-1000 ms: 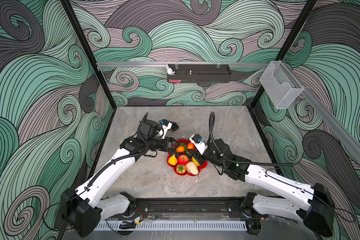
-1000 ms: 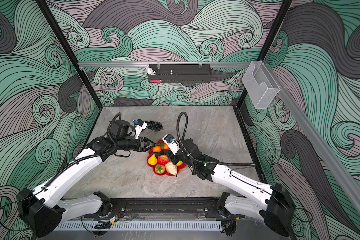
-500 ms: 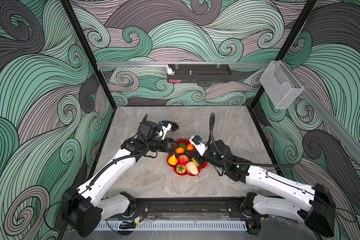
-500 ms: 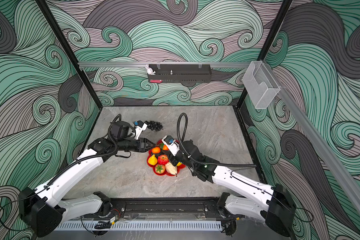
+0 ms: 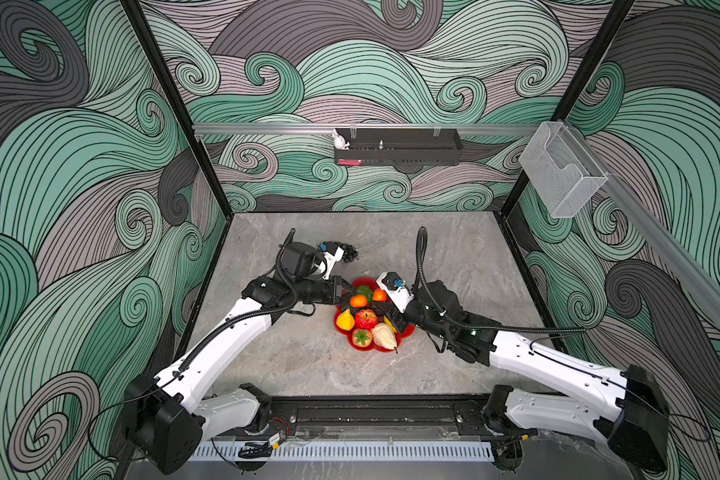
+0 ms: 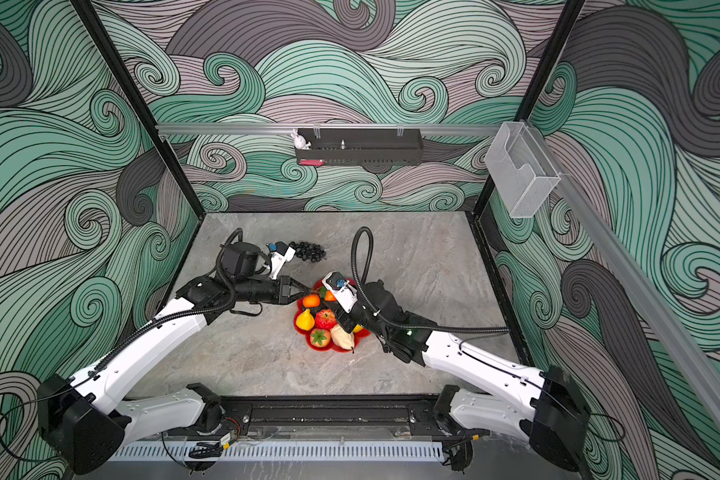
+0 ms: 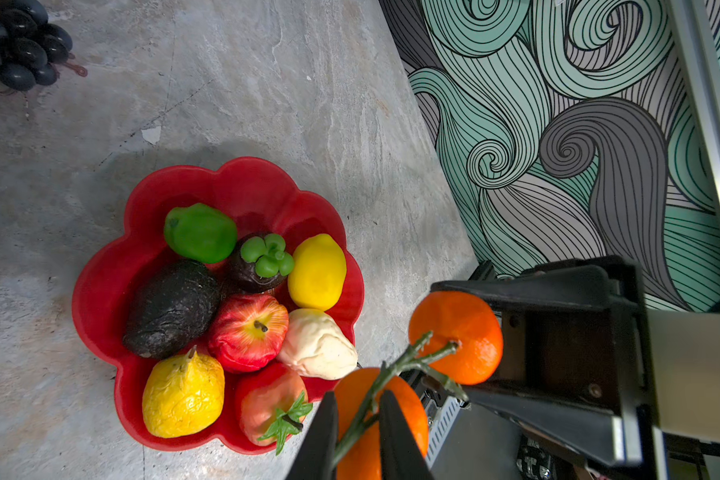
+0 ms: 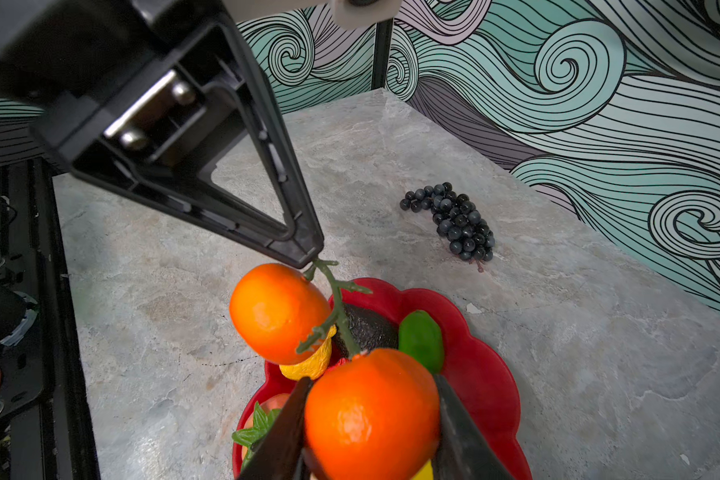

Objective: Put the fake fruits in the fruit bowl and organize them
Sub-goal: 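Grasp the tomato stem with the left gripper while the right gripper releases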

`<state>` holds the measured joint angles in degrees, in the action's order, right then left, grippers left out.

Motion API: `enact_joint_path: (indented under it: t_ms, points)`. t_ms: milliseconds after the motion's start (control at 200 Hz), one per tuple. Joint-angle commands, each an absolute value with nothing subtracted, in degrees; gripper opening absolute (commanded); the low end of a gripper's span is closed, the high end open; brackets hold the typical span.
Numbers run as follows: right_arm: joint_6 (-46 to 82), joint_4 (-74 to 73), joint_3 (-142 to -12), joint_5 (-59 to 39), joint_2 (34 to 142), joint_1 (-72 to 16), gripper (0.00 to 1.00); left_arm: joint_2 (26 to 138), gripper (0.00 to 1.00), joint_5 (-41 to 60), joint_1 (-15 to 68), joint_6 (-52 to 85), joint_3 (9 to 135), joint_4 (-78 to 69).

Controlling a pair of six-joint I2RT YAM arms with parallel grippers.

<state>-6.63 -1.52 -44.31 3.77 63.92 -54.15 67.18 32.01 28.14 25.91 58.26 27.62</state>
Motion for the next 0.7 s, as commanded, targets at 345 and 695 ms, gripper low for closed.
enact_joint_path:
  t_ms: [345,695]
  points:
    - [-5.8,-2.5,-44.6,6.6,65.1,-54.5,0.28,66.5,0.07,34.6,27.8,25.3,58.0,27.6]
    - [-1.6,-0.8,-43.9,7.0,63.1,-54.5,0.49,66.1,0.0,35.9,27.7,25.4,57.8,26.5]
